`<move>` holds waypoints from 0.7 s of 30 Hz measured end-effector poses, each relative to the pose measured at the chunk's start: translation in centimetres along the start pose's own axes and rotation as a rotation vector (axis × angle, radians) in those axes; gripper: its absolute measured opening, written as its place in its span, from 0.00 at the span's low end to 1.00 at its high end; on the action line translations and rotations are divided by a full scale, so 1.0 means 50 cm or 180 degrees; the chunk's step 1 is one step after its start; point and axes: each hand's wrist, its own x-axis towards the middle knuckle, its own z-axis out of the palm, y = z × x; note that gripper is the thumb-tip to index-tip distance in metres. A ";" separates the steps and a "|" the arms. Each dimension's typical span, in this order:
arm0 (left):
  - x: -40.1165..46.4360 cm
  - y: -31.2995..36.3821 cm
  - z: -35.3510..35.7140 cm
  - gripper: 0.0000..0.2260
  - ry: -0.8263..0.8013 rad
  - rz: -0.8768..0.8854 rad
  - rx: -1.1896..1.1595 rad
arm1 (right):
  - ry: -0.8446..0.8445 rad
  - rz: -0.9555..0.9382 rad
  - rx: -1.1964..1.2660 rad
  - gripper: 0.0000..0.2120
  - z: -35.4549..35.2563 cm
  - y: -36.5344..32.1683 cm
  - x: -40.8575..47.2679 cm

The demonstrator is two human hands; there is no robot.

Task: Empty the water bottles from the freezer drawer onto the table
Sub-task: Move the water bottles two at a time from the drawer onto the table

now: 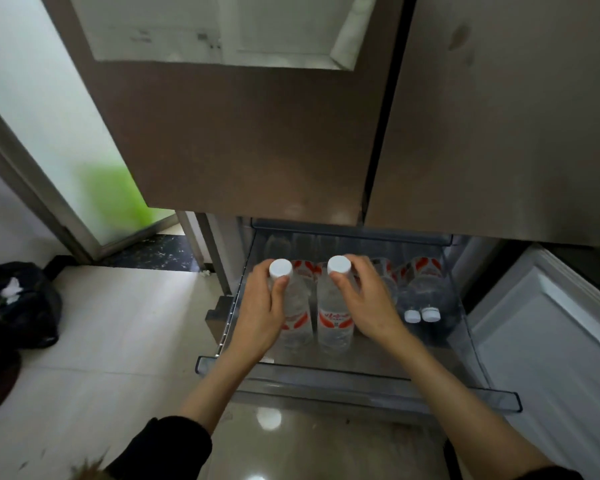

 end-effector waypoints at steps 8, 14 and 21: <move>-0.036 0.128 -0.251 0.10 0.1222 0.0377 0.0010 | -0.0182 -0.1241 0.0362 0.06 0.032 -0.267 0.011; -0.189 0.097 -0.503 0.10 0.1911 0.0103 0.0486 | -0.0771 -0.1470 0.0813 0.06 0.198 -0.451 -0.056; -0.461 -0.032 -0.788 0.17 0.2295 -0.0381 0.1125 | -0.1362 -0.1663 0.0780 0.11 0.510 -0.607 -0.216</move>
